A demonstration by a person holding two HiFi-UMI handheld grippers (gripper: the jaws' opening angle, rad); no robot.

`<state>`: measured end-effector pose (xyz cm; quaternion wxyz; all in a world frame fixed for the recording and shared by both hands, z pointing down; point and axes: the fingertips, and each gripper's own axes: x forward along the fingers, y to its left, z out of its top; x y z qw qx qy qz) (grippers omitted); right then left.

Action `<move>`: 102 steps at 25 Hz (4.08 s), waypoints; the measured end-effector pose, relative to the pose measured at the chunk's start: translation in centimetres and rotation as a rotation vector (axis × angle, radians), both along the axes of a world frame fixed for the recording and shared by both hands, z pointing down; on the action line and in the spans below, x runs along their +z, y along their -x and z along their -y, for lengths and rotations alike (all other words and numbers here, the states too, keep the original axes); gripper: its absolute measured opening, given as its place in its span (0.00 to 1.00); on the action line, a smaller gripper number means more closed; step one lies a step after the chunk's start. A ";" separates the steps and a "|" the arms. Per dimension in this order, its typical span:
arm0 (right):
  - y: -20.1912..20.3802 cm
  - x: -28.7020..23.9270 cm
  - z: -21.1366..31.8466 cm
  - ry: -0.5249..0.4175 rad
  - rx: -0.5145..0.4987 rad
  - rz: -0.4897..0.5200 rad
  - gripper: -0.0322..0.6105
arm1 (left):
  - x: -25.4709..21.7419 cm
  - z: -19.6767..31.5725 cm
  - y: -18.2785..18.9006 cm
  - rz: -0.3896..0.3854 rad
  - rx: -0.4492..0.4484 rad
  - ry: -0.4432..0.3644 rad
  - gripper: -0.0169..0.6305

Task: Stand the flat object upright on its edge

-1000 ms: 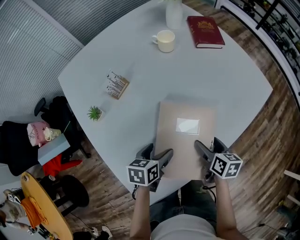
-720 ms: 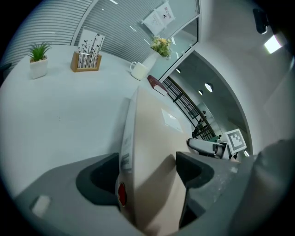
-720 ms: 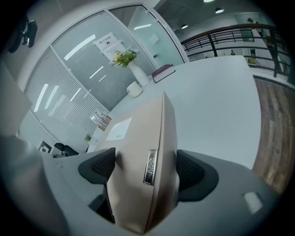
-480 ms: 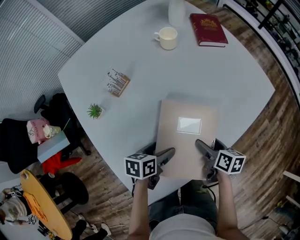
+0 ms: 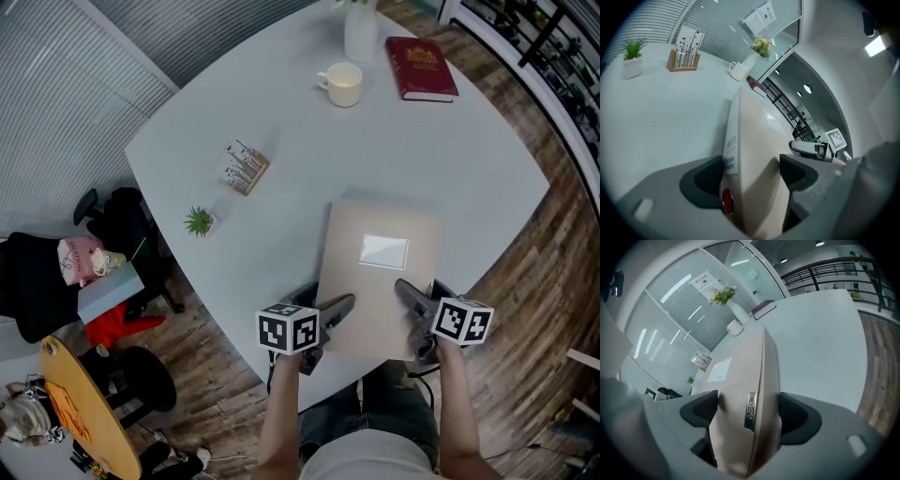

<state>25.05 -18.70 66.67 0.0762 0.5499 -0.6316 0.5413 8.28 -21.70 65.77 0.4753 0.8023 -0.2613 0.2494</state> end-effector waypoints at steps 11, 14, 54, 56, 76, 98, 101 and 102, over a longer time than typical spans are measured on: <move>0.7 -6.5 2.1 -0.155 -0.047 -0.051 0.73 | -5.8 1.4 0.6 -0.036 -0.011 -0.140 0.61; 0.9 -8.7 3.1 -0.205 -0.067 -0.067 0.73 | -7.9 2.2 0.9 -0.048 -0.029 -0.194 0.61; 5.3 -18.9 11.7 -0.722 -0.493 -0.398 0.70 | -15.1 8.3 4.4 0.182 -0.098 -0.655 0.59; 5.4 -18.5 11.6 -0.721 -0.503 -0.424 0.70 | -14.6 8.4 4.4 0.207 -0.091 -0.651 0.59; 5.2 -14.5 10.5 -0.719 -0.516 -0.541 0.69 | -9.8 8.6 4.2 0.289 -0.071 -0.649 0.59; 5.3 -13.6 8.9 -0.680 -0.441 -0.522 0.70 | -10.2 7.3 4.6 0.251 -0.109 -0.649 0.61; 5.1 -13.4 8.8 -0.666 -0.430 -0.526 0.79 | -10.6 7.1 4.9 0.240 -0.115 -0.645 0.61; 5.0 -13.4 8.7 -0.663 -0.423 -0.525 0.81 | -10.6 7.0 5.0 0.239 -0.117 -0.646 0.61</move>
